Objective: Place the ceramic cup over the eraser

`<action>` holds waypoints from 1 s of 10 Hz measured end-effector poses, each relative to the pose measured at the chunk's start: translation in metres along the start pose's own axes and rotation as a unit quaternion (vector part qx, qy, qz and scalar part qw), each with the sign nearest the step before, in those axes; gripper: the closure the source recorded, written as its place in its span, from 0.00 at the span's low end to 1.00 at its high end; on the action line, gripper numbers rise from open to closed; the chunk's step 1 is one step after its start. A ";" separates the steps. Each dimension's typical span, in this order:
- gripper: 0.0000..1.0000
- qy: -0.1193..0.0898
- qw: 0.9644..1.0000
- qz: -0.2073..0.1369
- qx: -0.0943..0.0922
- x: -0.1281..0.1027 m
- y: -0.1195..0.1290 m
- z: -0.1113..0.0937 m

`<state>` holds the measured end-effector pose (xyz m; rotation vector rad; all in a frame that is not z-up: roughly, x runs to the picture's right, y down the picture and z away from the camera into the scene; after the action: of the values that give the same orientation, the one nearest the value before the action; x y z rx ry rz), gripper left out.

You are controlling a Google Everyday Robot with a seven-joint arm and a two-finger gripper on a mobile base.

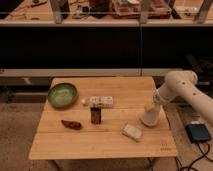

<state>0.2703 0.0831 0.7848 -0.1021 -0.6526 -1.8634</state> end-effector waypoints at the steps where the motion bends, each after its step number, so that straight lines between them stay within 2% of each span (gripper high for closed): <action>1: 0.85 0.007 1.000 -0.003 0.003 0.003 -0.004 -0.012; 3: 0.85 0.015 1.000 -0.012 0.009 0.008 -0.015 -0.032; 6: 0.85 0.019 0.999 -0.038 0.025 0.018 -0.046 -0.042; 7: 0.85 0.027 0.997 -0.061 0.041 0.027 -0.074 -0.055; 8: 0.85 0.032 0.995 -0.075 0.052 0.032 -0.091 -0.063; 10: 0.85 0.044 0.989 -0.114 0.078 0.044 -0.138 -0.086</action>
<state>0.1508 0.0383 0.6752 0.1625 -0.7715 -2.0152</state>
